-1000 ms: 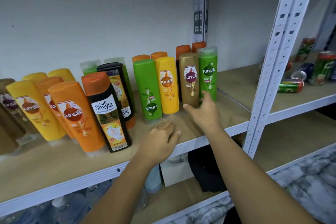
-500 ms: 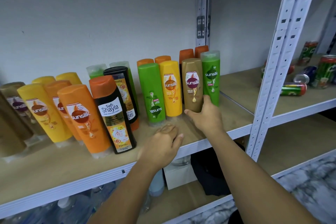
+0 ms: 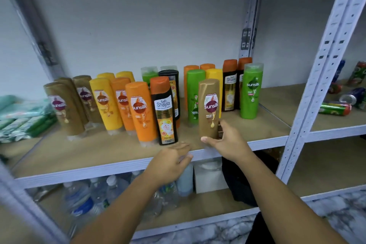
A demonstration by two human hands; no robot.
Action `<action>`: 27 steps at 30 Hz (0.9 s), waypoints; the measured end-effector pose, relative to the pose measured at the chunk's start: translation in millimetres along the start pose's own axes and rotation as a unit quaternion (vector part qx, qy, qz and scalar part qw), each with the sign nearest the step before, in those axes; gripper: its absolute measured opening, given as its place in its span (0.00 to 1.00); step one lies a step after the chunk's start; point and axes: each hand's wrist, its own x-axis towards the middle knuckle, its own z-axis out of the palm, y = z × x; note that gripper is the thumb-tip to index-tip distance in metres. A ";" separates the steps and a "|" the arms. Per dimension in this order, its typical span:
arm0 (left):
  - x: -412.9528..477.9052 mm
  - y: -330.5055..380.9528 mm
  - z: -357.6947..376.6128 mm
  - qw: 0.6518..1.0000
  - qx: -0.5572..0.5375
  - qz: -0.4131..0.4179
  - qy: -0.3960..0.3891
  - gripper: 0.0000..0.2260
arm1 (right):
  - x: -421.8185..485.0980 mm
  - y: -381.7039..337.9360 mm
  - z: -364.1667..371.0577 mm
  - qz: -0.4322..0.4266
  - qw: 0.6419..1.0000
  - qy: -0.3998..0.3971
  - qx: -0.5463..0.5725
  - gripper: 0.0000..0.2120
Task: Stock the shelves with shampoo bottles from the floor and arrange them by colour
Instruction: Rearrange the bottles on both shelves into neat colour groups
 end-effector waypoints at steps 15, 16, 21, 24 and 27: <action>-118.0 -104.9 -71.7 0.993 0.012 -0.095 0.075 0.17 | -22.8 -78.1 105.0 -0.091 0.992 -0.086 -0.009 0.28; -123.8 -113.1 -76.3 0.991 0.012 -0.103 0.080 0.16 | -22.9 -82.3 112.5 -0.095 0.991 -0.091 -0.009 0.29; -142.2 -151.8 -92.9 0.975 0.015 -0.180 0.131 0.10 | -21.8 -109.4 160.2 -0.117 0.986 -0.111 -0.033 0.32; -145.3 -173.0 -100.1 0.956 0.017 -0.244 0.160 0.09 | -22.1 -128.7 189.8 -0.137 0.984 -0.107 -0.032 0.30; -148.4 -191.3 -104.1 0.947 0.023 -0.274 0.164 0.10 | -16.6 -142.4 214.4 -0.143 0.984 -0.104 -0.031 0.28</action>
